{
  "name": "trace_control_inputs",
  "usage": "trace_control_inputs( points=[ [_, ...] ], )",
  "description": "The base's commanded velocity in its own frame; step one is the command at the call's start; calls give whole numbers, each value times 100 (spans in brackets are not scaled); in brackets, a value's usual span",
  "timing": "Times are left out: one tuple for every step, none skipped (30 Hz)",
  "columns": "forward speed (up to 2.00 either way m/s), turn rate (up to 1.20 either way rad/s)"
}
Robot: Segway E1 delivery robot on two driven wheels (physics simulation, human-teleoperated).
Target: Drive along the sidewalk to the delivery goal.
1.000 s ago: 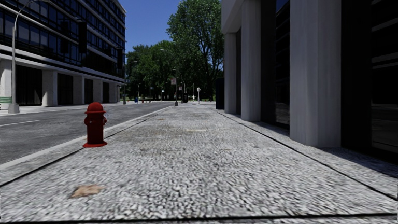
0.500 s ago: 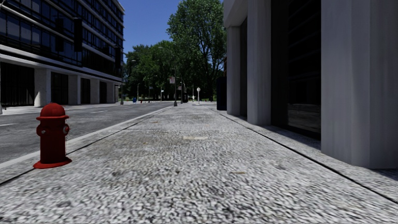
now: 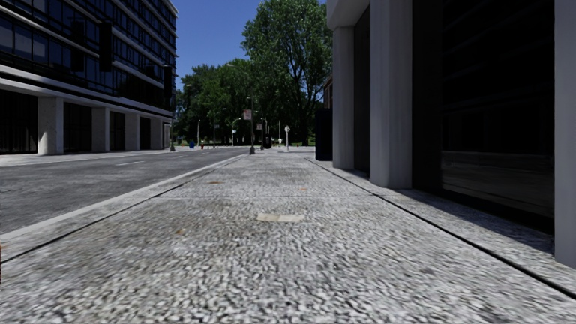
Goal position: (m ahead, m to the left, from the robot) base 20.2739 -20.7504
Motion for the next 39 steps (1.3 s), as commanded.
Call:
trace_control_inputs(
  points=[
    [200,0],
    [200,0],
    [200,0],
    [200,0],
    [200,0],
    [200,0],
    [200,0],
    [200,0],
    [200,0],
    [200,0],
    [200,0],
    [200,0],
    [200,0],
    [200,0],
    [200,0],
    [200,0],
    [200,0],
    [200,0],
    [200,0],
    [200,0],
    [200,0],
    [200,0],
    [200,0],
    [200,0],
    [200,0],
    [200,0],
    [200,0],
    [200,0],
    [200,0],
    [200,0],
    [200,0],
    [200,0],
    [200,0],
    [200,0],
    [200,0],
    [200,0],
    [200,0],
    [200,0],
    [200,0]
  ],
)
